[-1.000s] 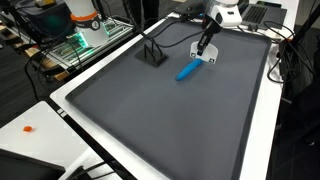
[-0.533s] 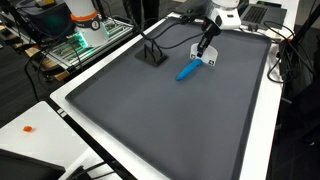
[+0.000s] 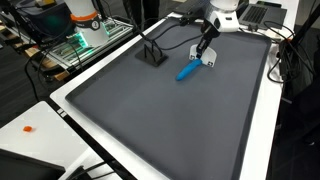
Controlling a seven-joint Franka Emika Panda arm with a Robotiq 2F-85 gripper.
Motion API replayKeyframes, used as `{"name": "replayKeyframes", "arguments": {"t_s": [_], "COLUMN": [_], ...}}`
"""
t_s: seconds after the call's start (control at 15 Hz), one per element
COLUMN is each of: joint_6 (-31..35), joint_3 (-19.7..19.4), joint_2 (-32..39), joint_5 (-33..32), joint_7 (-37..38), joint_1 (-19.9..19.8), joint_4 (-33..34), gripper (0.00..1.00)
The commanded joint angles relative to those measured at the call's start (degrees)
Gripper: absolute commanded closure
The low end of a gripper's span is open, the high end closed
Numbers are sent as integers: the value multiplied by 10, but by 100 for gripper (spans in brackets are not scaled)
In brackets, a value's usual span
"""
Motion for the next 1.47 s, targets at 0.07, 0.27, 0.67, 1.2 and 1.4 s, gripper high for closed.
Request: {"name": "replayKeyframes", "arguments": {"t_s": [0.07, 0.27, 0.67, 1.2, 1.4], "joint_6": [21, 24, 2, -15, -16], "joint_3": [12, 24, 30, 30, 28], "joint_2": [-1, 1, 3, -19, -35], "joint_5": [28, 54, 74, 72, 73], "joint_7": [-17, -44, -56, -55, -56], "joint_1": [-15, -26, -26, -25, -28], "joint_4": [-35, -34, -20, -20, -24], "gripper": [99, 99, 99, 99, 99]}}
